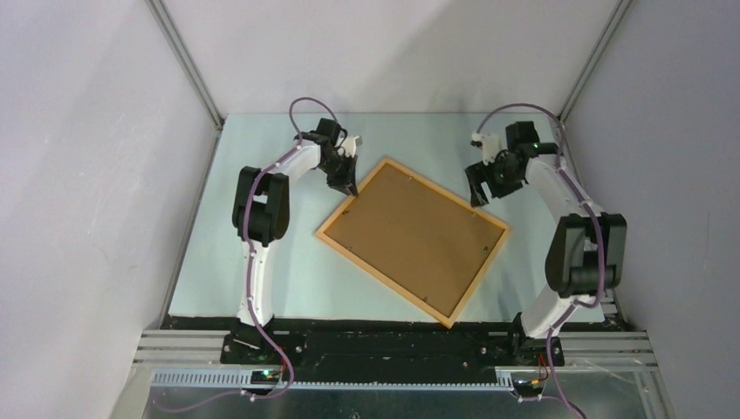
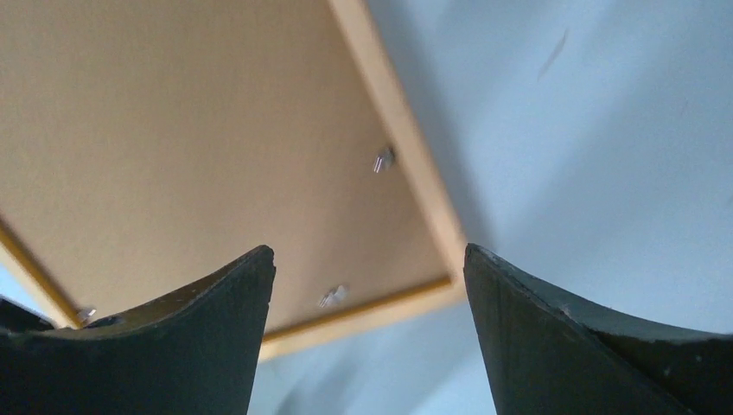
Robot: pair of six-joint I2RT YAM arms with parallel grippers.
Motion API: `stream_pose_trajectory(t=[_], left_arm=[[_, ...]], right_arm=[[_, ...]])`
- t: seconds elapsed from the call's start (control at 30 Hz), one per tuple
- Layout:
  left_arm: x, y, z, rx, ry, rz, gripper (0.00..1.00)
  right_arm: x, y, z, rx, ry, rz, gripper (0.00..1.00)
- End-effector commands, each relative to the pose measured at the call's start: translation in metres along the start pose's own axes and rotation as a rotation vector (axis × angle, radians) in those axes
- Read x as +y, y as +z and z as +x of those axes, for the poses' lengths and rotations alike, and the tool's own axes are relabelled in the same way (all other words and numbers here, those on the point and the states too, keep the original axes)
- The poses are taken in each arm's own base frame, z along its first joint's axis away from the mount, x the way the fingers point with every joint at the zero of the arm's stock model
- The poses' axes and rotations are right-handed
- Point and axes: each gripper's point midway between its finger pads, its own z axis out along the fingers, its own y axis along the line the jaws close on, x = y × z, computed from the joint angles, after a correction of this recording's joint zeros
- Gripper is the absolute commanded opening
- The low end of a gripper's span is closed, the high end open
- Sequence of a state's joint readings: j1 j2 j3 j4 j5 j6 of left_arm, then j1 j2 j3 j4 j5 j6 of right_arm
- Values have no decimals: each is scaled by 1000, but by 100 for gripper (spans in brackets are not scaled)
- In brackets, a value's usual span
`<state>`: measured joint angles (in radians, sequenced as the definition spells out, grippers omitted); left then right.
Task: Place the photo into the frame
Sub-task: Adjust the photo frame at the center of the board.
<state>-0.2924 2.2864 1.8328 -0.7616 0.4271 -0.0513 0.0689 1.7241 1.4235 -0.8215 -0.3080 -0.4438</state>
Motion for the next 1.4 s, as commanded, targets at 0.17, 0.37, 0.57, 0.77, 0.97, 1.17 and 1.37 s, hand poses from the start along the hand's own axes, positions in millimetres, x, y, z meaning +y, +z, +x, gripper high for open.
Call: stream_pose_trajectory(t=[0.17,0.37,0.57,0.77,0.97,1.17,1.37], left_arm=[[-9,-1,12,12,-97,17,0],[0,-4,38,4,-181,-6,0],[22,-7,79,8,-344,-4,0],[30,-12,100,-27,-453,19,0],[27,-20,104,-74,-464,39,0],[18,-23,109,-65,-430,95,0],[0,-31,113,-57,-369,195,0]], right_arm=[[13,-28,102,133,145,-12,84],[-3,-24,122,148,241,30,83],[-11,-3,124,171,320,15,80],[-7,20,120,195,385,-70,75],[-10,37,109,192,419,-111,71],[-17,50,96,188,414,-105,56],[-22,60,86,193,402,-91,34]])
